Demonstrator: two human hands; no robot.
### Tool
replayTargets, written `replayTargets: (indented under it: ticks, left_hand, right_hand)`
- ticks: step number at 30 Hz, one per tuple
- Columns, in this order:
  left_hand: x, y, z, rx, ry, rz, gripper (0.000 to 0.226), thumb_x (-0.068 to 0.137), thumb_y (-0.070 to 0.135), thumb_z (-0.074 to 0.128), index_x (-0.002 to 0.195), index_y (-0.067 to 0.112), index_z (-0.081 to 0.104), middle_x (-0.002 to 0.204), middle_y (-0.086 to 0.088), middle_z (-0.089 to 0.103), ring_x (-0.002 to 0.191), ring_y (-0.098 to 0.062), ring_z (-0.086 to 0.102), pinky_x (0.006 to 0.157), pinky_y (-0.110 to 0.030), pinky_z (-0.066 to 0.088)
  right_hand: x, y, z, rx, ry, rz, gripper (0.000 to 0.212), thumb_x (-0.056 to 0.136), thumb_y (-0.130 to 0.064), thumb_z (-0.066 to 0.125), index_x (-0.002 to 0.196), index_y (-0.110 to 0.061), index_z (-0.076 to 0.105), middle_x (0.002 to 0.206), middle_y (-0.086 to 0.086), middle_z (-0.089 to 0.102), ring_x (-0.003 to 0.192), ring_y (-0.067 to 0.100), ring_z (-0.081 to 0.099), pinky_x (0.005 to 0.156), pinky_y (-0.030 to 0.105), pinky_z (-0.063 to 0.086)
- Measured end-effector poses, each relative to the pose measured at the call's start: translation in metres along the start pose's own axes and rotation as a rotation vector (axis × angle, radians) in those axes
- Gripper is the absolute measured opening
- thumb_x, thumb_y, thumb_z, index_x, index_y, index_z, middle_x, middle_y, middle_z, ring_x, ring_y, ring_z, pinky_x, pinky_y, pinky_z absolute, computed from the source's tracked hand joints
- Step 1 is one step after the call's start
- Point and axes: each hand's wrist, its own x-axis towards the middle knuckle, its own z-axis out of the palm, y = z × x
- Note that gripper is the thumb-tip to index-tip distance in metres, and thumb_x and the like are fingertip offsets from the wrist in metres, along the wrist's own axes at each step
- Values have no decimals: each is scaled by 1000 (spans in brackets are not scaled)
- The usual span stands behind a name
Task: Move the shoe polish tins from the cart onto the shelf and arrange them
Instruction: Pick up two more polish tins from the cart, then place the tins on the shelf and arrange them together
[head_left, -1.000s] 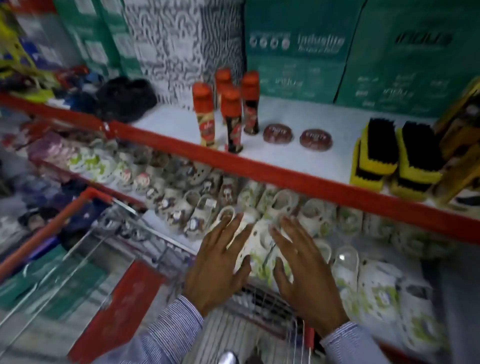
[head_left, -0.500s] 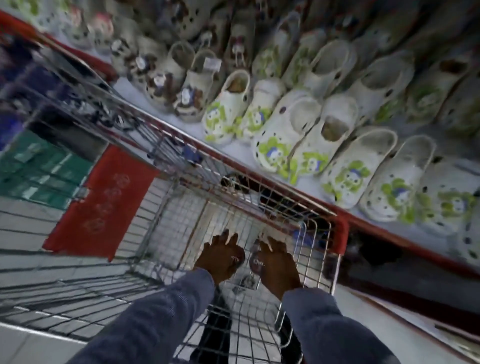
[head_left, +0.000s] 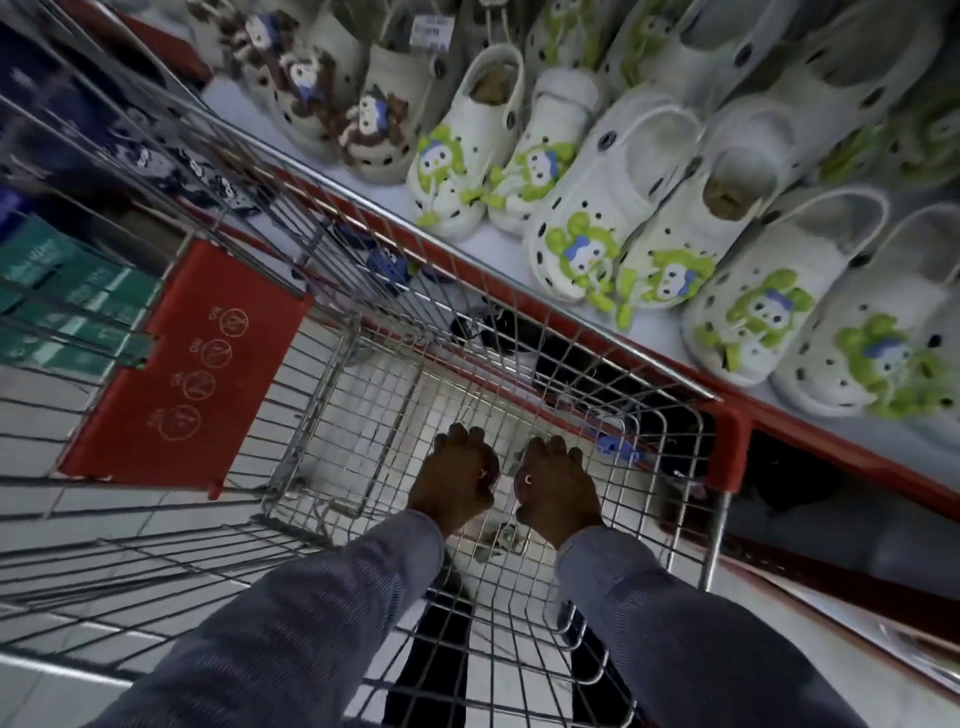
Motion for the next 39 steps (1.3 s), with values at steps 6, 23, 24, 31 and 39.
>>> replayTargets:
  ticks: [6, 23, 24, 31, 39]
  left_hand:
    - [-50, 29, -109, -34, 211, -63, 48, 59, 40, 63, 102, 17, 63, 117, -6, 54, 110, -31, 52, 90, -37, 40]
    - [-164, 190, -438, -117, 831, 270, 73, 56, 36, 83, 123, 31, 56, 109, 8, 51, 110, -17, 55, 86, -22, 43]
    - [-160, 199, -449, -137, 836, 288, 75, 56, 37, 83, 126, 30, 56, 112, 7, 53, 110, -17, 56, 87, -21, 43]
    - [-108, 263, -503, -314, 878, 390, 67, 59, 28, 82, 115, 22, 46, 91, 8, 63, 71, -3, 59, 54, -4, 40]
    - [-55, 270, -511, -294, 770, 306, 69, 70, 27, 83, 119, 15, 37, 107, -6, 71, 100, -24, 69, 69, -20, 40]
  right_hand:
    - [-48, -34, -116, 124, 157, -142, 69, 51, -34, 85, 111, -13, 58, 117, 8, 55, 109, 31, 56, 89, 36, 52]
    - [-203, -66, -456, 318, 776, -337, 77, 55, -30, 84, 126, -23, 57, 118, -2, 56, 113, 16, 54, 93, 25, 45]
    - [-204, -62, -466, 324, 801, -334, 81, 57, -32, 85, 131, -21, 53, 124, -1, 56, 116, 16, 52, 97, 25, 43]
    - [-176, -35, -531, 417, 947, -239, 69, 40, -50, 72, 103, -24, 62, 102, -1, 69, 96, 19, 65, 83, 34, 57]
    - [-136, -33, -543, 331, 892, -183, 38, 64, -34, 66, 99, -21, 58, 106, 7, 62, 100, 27, 64, 80, 30, 54]
